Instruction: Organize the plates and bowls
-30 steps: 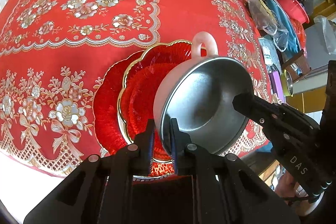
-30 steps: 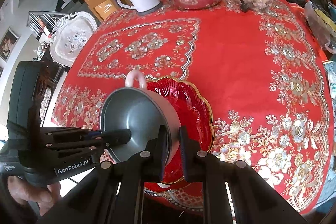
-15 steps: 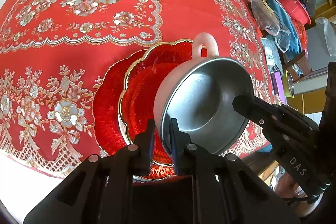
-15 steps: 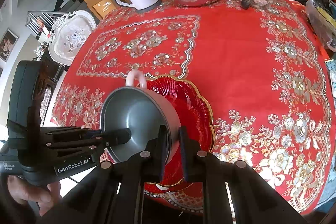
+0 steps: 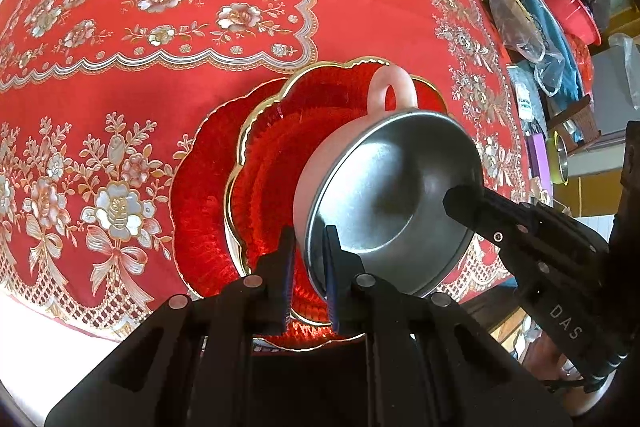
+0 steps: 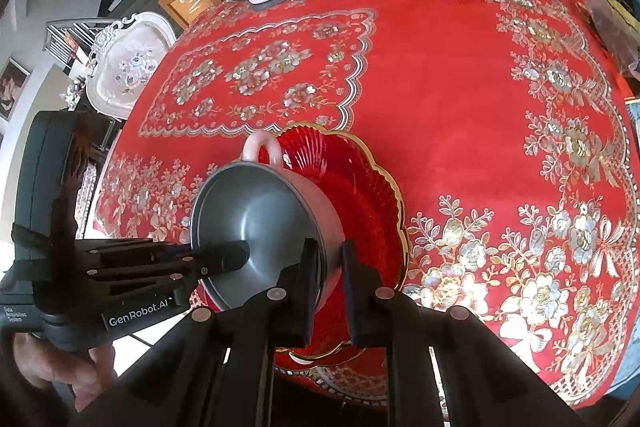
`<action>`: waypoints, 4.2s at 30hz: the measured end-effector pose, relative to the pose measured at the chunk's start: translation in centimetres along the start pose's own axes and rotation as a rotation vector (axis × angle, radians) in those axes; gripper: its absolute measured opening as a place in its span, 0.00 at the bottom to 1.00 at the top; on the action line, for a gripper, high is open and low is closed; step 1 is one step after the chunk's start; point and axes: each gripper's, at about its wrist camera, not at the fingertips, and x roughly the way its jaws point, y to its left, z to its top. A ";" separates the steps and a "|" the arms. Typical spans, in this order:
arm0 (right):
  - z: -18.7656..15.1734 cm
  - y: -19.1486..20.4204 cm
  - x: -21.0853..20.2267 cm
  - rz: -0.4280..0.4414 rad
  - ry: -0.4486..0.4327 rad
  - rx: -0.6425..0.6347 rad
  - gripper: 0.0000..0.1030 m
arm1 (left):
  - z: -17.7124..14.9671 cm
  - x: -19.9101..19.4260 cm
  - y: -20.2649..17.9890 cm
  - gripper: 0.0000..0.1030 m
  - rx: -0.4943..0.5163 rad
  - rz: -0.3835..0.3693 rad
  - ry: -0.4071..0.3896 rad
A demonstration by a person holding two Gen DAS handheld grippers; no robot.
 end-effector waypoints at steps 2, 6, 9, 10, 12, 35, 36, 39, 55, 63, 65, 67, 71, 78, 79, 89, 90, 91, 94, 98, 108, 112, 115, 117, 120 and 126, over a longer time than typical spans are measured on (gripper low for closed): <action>0.1 -0.2 0.3 0.003 0.007 0.005 0.12 | 0.2 0.1 0.0 0.11 -0.002 0.002 0.001; 0.2 -0.4 0.7 0.007 0.015 0.011 0.12 | 0.4 0.4 0.1 0.11 -0.004 0.004 0.006; 0.4 -0.5 0.9 0.012 0.018 0.011 0.11 | 0.6 0.6 0.3 0.11 -0.002 0.003 0.011; 0.5 -0.5 0.9 0.012 0.019 0.010 0.11 | 0.6 0.6 0.3 0.11 -0.003 0.003 0.011; 0.6 -0.5 1.1 0.015 0.020 0.011 0.12 | 0.7 0.7 0.4 0.12 -0.003 0.004 0.013; 0.0 -0.6 0.6 0.036 -0.007 0.029 0.18 | 0.4 0.8 0.0 0.12 -0.003 0.005 0.011; -0.1 -0.5 0.5 0.036 -0.010 0.026 0.18 | 0.4 0.8 0.0 0.12 -0.004 0.005 0.010; -0.1 -0.3 0.4 0.034 -0.014 0.020 0.19 | 0.3 0.7 0.1 0.12 -0.007 0.006 0.008; -1.0 -0.7 -1.2 0.017 -0.074 0.026 0.20 | -0.3 -0.4 0.0 0.21 -0.012 0.005 -0.033; -2.1 -0.6 -3.3 0.013 -0.154 0.010 0.31 | -0.6 -1.3 -0.4 0.46 0.010 0.025 -0.078; -2.5 -0.5 -3.7 0.015 -0.161 0.009 0.31 | -0.7 -1.5 -0.5 0.49 0.018 0.026 -0.085; -3.0 -0.5 -4.0 0.016 -0.172 0.008 0.32 | -0.9 -1.7 -0.8 0.53 0.031 0.027 -0.095; -4.5 -0.4 -4.9 0.020 -0.191 -0.012 0.38 | -1.6 -2.4 -0.9 0.60 0.068 0.035 -0.145; -8.3 0.5 -6.2 0.038 -0.244 -0.094 0.49 | -4.1 -3.7 0.0 0.80 0.192 0.069 -0.264; -8.7 0.7 -6.3 0.038 -0.250 -0.103 0.51 | -4.5 -3.6 0.2 0.80 0.203 0.074 -0.263; -11.5 1.5 -5.5 -0.014 -0.251 -0.071 0.56 | -7.5 -4.9 0.0 0.80 0.320 0.142 -0.334; -11.7 1.5 -5.3 -0.016 -0.247 -0.064 0.56 | -7.5 -5.2 -0.2 0.80 0.330 0.159 -0.342; -11.8 1.6 -5.2 -0.011 -0.244 -0.059 0.56 | -7.5 -5.4 -0.3 0.82 0.336 0.164 -0.350; -11.9 1.9 -5.0 -0.013 -0.242 -0.056 0.56 | -7.3 -5.9 -0.2 0.85 0.342 0.162 -0.372; -11.9 2.2 -5.1 -0.021 -0.249 -0.057 0.56 | -7.0 -5.7 -0.3 0.91 0.352 0.224 -0.378; -12.1 2.2 -4.6 -0.029 -0.234 -0.023 0.57 | -7.0 -4.0 0.3 0.91 0.346 0.242 -0.288; -12.2 2.3 -4.5 -0.032 -0.232 -0.018 0.57 | -7.0 -3.7 0.5 0.91 0.344 0.228 -0.268; -12.2 2.5 -4.4 -0.034 -0.230 -0.019 0.57 | -7.0 -3.5 0.5 0.91 0.347 0.215 -0.256; -12.2 2.6 -4.4 -0.034 -0.229 -0.019 0.57 | -7.0 -3.5 0.4 0.91 0.350 0.215 -0.255; -12.1 2.6 -4.3 -0.034 -0.227 -0.018 0.57 | -7.0 -3.5 0.3 0.91 0.356 0.210 -0.258; -12.1 2.6 -4.2 -0.036 -0.228 -0.018 0.57 | -6.9 -3.7 0.3 0.91 0.362 0.193 -0.265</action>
